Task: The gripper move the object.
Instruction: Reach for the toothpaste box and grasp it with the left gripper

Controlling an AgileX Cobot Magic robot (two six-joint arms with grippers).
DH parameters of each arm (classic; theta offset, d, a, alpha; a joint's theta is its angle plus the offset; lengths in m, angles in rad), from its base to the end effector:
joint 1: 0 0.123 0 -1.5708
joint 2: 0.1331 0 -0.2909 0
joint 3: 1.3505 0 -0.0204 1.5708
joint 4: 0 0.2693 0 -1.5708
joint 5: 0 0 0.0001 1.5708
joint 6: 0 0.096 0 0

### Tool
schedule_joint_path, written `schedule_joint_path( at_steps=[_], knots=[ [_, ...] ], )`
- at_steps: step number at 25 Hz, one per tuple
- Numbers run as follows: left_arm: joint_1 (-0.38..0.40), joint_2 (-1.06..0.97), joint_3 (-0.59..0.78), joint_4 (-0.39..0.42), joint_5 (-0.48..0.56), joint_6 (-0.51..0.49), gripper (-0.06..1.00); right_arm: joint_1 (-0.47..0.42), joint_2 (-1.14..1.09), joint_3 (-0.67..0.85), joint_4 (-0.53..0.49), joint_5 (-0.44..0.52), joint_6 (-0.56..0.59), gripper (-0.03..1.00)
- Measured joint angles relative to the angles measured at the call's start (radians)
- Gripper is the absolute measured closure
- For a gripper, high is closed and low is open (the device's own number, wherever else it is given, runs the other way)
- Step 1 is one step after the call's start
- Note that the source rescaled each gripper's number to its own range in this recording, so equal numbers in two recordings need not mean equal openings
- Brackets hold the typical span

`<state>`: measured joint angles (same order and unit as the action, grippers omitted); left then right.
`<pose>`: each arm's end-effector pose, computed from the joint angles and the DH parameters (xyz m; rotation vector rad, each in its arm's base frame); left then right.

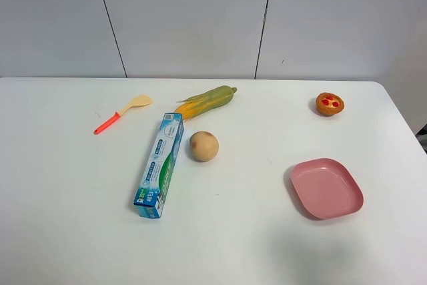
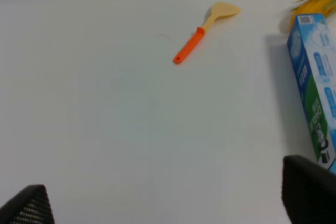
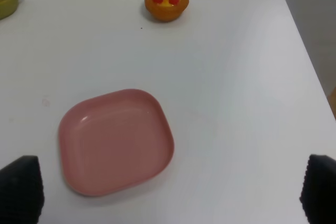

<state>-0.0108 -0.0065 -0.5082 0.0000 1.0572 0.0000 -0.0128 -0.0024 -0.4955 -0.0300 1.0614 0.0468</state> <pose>0.0080 -0.0001 0.2867 0.0109 2.0261 -0.0068 0.0100 -0.0026 0.2826 0.0623 2.0458 -0.0147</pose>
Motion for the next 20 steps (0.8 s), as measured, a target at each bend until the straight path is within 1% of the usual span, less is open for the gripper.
schedule_joint_path(
  at_steps=[1, 5, 10, 15, 18, 20],
  knots=[
    [0.000, 0.000, 0.000, 0.000, 0.000, 0.000, 0.11, 0.000, 0.000, 0.000, 0.000, 0.000, 0.000, -0.03],
    [0.000, 0.000, 0.000, 0.000, 0.000, 0.000, 0.11, 0.000, 0.000, 0.000, 0.000, 0.000, 0.000, -0.03],
    [0.000, 0.000, 0.000, 0.000, 0.000, 0.000, 0.07, 0.000, 0.000, 0.000, 0.000, 0.000, 0.000, -0.03],
    [0.000, 0.000, 0.000, 0.000, 0.000, 0.000, 0.07, 0.000, 0.000, 0.000, 0.000, 0.000, 0.000, -0.03],
    [-0.002, 0.006, 0.000, -0.038, 0.000, 0.000, 0.07, 0.000, 0.000, 0.000, 0.000, 0.000, 0.000, -0.03],
    [-0.002, 0.053, 0.000, -0.088, -0.001, 0.006, 0.07, 0.000, 0.000, 0.000, 0.000, 0.000, 0.000, -0.03]
  ],
)
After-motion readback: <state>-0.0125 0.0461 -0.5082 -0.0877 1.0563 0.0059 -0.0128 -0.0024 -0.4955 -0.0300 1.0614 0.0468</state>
